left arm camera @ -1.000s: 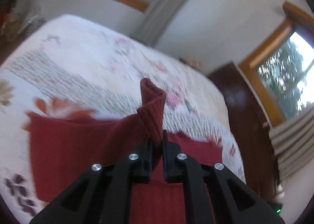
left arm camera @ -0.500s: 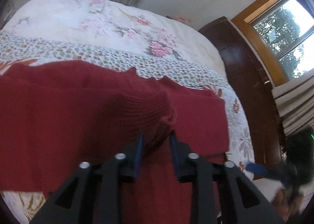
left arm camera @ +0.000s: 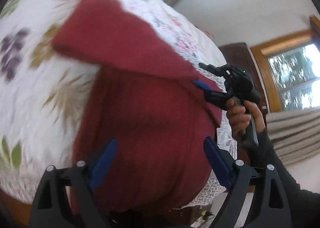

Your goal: Fold small clothes

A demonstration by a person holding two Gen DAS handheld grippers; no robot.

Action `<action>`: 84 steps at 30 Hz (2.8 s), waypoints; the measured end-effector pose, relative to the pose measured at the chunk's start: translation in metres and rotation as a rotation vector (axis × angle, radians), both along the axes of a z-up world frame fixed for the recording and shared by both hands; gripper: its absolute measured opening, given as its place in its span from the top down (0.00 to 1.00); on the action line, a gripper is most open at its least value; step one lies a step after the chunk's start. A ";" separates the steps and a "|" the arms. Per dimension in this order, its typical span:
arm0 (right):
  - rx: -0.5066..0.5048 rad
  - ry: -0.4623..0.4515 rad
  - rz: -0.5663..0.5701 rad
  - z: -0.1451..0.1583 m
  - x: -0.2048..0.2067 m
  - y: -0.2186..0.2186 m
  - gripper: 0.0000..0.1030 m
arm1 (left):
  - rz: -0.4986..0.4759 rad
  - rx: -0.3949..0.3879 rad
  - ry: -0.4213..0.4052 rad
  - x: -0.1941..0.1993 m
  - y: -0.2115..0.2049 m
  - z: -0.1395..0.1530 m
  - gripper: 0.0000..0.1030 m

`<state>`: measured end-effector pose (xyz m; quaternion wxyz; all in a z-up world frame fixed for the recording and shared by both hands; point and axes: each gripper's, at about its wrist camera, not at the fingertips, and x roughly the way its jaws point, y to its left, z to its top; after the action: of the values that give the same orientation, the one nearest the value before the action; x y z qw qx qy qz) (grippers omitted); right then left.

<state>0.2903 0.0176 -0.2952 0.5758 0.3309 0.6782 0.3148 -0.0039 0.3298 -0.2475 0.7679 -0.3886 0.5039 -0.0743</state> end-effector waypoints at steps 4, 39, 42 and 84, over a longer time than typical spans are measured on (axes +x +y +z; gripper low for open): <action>0.000 -0.006 0.026 0.003 0.002 0.018 0.53 | 0.053 -0.022 0.038 -0.018 0.009 -0.012 0.13; -0.180 -0.224 -0.255 0.062 -0.002 -0.193 0.94 | 0.005 -0.011 -0.010 0.040 0.008 -0.003 0.11; -0.209 -0.188 -0.269 0.040 -0.005 -0.205 0.94 | -0.003 0.002 -0.037 0.054 0.013 0.004 0.11; -0.306 -0.144 -0.304 -0.015 -0.026 -0.223 1.00 | -0.053 -0.035 0.029 0.188 0.016 -0.040 0.07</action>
<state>0.2648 -0.2053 -0.3106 0.7071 0.3148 0.6175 0.1405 0.1840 0.3459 -0.2870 0.7514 -0.3894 0.5236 -0.0978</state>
